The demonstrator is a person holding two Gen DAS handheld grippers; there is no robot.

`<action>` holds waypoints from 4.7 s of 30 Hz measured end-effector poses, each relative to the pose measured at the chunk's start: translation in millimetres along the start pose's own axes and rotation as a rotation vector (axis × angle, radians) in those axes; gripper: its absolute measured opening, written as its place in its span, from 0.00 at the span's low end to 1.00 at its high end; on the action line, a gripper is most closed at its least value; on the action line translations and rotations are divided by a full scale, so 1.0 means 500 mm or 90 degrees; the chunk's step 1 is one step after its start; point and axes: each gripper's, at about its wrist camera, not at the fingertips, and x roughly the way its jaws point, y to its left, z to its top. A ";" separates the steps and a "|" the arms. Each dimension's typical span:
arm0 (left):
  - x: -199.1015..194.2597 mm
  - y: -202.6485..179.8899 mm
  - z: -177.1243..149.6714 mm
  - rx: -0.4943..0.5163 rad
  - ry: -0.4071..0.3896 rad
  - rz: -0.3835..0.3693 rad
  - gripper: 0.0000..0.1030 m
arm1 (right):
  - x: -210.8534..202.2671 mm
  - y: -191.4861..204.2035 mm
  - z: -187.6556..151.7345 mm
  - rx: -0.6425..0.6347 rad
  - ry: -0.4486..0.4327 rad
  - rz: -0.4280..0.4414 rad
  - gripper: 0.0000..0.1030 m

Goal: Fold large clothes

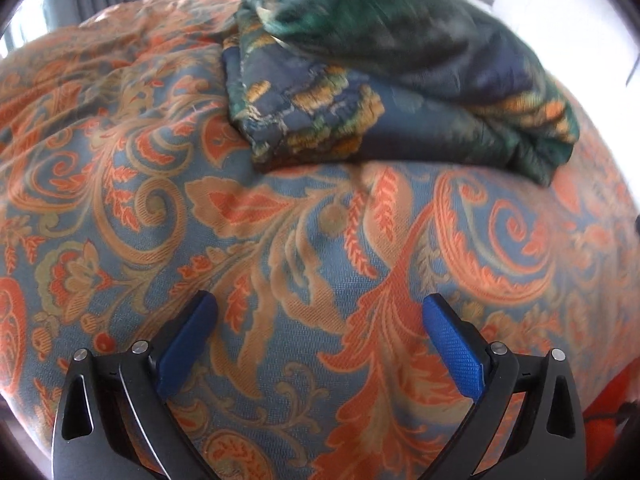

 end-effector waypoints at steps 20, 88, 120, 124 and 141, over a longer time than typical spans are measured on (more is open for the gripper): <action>-0.065 -0.078 -0.016 0.031 -0.024 -0.027 0.99 | 0.003 0.018 -0.013 -0.015 0.011 0.027 0.79; 0.124 0.153 0.372 -0.238 0.054 -0.338 0.76 | 0.421 -0.122 0.164 0.287 0.243 0.480 0.79; 0.064 -0.081 0.629 -0.093 -0.094 -0.239 0.41 | 0.402 -0.066 0.451 0.053 -0.063 0.244 0.63; 0.148 -0.040 0.574 -0.144 -0.056 -0.232 0.57 | 0.563 -0.108 0.388 0.135 0.112 0.235 0.71; -0.341 -0.157 0.204 -0.013 -0.452 0.095 1.00 | 0.115 -0.147 0.290 0.045 -0.115 0.071 0.99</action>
